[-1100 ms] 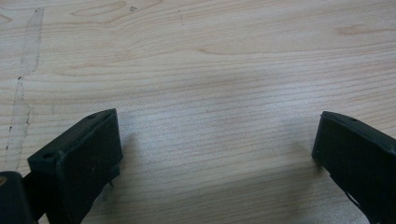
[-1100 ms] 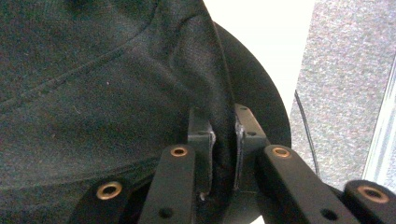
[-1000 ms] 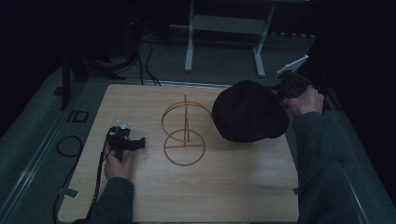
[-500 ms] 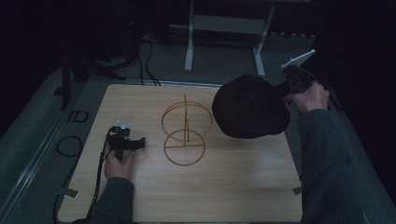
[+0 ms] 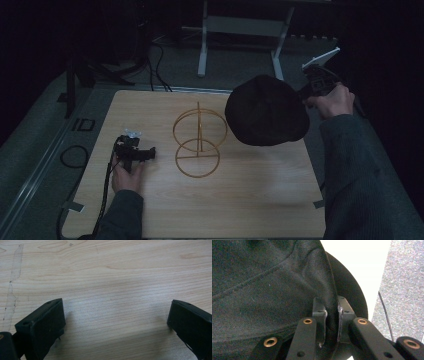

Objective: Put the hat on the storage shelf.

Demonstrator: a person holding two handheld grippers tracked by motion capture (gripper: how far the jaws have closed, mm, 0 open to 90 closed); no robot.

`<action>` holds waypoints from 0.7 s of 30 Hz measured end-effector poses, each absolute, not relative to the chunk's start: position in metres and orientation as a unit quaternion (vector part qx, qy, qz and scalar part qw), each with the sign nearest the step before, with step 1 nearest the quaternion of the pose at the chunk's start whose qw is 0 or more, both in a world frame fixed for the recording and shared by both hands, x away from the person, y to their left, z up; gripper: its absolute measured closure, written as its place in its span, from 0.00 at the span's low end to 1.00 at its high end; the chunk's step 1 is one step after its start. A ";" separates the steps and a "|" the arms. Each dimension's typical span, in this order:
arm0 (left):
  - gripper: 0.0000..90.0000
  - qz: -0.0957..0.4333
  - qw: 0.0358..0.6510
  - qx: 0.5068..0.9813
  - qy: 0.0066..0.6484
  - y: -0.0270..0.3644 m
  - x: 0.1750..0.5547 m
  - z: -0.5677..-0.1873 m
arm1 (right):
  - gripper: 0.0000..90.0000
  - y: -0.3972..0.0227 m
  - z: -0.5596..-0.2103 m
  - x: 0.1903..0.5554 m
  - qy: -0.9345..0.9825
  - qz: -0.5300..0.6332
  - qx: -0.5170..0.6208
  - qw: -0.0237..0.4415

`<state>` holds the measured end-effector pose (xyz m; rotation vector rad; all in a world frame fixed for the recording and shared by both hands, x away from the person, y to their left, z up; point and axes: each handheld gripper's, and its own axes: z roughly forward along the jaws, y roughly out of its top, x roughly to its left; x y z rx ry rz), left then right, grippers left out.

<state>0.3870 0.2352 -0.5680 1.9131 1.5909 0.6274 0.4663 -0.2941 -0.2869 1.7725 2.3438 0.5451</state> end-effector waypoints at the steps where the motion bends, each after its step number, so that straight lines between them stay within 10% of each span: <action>1: 0.01 0.235 0.284 0.715 0.594 0.235 0.387 -0.568 | 0.90 -0.294 -0.286 0.466 0.782 0.184 0.591 0.076; 21: 0.01 0.235 0.283 0.715 0.595 0.235 0.387 -0.568 | 0.90 -0.285 -0.270 0.466 0.788 0.199 0.579 0.073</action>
